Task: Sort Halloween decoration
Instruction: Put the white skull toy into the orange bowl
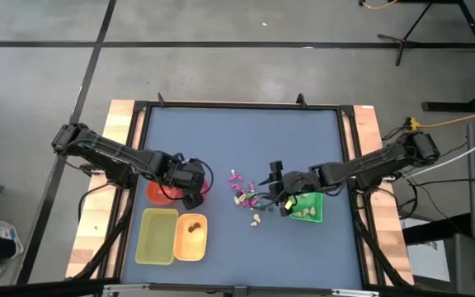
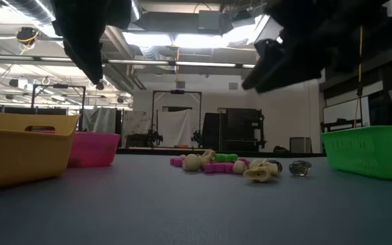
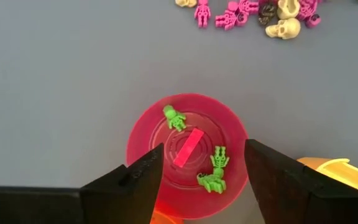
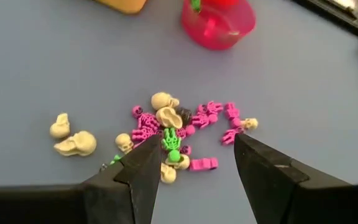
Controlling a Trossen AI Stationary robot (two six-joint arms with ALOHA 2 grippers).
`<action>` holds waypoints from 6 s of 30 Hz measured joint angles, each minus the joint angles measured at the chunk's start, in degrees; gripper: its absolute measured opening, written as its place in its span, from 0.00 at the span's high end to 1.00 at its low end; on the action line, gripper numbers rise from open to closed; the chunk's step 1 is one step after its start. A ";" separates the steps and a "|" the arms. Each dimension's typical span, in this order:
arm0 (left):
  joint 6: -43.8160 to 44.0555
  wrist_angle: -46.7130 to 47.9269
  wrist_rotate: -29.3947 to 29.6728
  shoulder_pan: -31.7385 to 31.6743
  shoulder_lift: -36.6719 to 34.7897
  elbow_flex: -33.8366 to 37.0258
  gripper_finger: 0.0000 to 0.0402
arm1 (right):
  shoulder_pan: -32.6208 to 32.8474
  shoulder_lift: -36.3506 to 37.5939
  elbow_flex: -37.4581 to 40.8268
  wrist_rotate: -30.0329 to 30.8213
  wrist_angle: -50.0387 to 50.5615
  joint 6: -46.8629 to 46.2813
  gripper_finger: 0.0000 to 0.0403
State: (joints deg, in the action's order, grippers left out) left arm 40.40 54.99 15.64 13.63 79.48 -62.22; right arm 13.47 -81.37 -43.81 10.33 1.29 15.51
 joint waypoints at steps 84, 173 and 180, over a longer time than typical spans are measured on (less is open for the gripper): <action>0.00 -3.56 0.01 0.00 0.00 0.00 0.48 | -10.91 -18.52 -6.76 -18.23 3.38 -2.73 0.85; 36.14 -28.75 8.34 -6.23 -0.09 -0.11 0.62 | -10.84 -18.43 -18.43 -2.38 -24.14 -3.21 0.85; 36.15 -28.54 7.92 -6.25 -0.11 -0.11 0.67 | -10.82 -18.43 -18.34 -1.74 -24.66 -3.20 0.85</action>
State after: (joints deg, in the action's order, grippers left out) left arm 76.55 26.45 23.56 7.38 79.37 -62.33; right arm 2.66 -99.81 -62.15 8.58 -23.37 12.30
